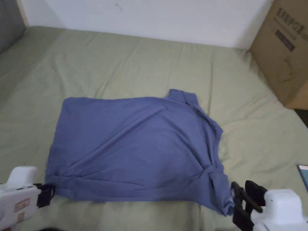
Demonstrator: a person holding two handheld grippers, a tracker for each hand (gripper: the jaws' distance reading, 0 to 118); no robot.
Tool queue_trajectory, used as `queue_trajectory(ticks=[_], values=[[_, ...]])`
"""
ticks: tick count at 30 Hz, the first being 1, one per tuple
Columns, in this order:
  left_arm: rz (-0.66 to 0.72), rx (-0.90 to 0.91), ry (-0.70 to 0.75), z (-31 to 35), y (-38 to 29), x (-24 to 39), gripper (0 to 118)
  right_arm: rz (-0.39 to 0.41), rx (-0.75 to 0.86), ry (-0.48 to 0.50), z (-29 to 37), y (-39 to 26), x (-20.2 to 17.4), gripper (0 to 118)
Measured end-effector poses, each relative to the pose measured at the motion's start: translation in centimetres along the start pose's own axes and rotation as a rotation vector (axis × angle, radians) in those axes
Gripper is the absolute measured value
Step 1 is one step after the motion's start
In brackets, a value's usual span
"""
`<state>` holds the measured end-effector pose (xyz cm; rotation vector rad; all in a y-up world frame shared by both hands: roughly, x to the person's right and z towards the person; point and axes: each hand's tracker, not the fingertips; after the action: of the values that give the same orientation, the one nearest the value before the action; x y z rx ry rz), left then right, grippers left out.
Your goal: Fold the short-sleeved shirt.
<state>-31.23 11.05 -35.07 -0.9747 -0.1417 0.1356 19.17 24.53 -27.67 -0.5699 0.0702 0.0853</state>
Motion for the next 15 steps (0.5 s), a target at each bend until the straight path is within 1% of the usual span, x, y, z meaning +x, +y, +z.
queue_trajectory(ticks=[1, 3, 5, 6, 7, 8, 9, 10, 11, 12, 13, 14, 15], values=[[0.013, 0.007, -0.010, 0.5, 0.2, 0.4, 8, -0.007, -0.070, 0.027, -1.7, -0.4, 1.2, 108], [0.008, 0.016, -0.012, 0.9, 0.3, 0.8, 8, -0.064, -0.237, 0.035, -5.3, -1.9, 3.7, 109], [0.007, 0.023, -0.018, 1.4, 0.6, 1.2, 8, -0.111, -0.271, 0.027, -7.7, -3.4, 5.5, 109], [0.006, 0.024, -0.026, 1.6, 0.7, 1.4, 8, -0.115, -0.317, 0.031, -9.0, -4.1, 6.0, 109], [0.004, 0.027, -0.026, 1.7, 0.7, 1.6, 8, -0.106, -0.380, 0.056, -10.2, -4.8, 6.4, 109], [0.000, 0.030, -0.024, 1.8, 0.8, 1.8, 8, -0.112, -0.409, 0.088, -11.1, -5.3, 6.6, 109], [-0.006, 0.030, -0.022, 1.7, 0.9, 1.5, 8, -0.111, -0.439, 0.093, -12.0, -5.8, 6.5, 109], [-0.003, 0.030, -0.021, 1.8, 1.0, 1.5, 8, -0.128, -0.453, 0.085, -12.9, -6.1, 6.5, 109], [0.003, 0.031, -0.023, 1.8, 1.0, 1.5, 8, -0.146, -0.451, 0.109, -13.5, -6.4, 6.5, 109], [0.011, 0.026, -0.029, 1.9, 1.0, 1.6, 8, -0.148, -0.489, 0.158, -14.4, -6.5, 6.4, 109], [0.014, 0.027, -0.028, 1.8, 1.0, 1.4, 8, -0.135, -0.538, 0.181, -15.3, -6.6, 6.2, 108], [0.013, 0.027, -0.026, 1.9, 1.0, 1.5, 8, -0.114, -0.555, 0.174, -15.9, -6.5, 5.8, 108], [0.009, 0.024, -0.025, 1.9, 1.1, 1.5, 8, -0.092, -0.557, 0.202, -16.3, -6.4, 5.5, 108]])
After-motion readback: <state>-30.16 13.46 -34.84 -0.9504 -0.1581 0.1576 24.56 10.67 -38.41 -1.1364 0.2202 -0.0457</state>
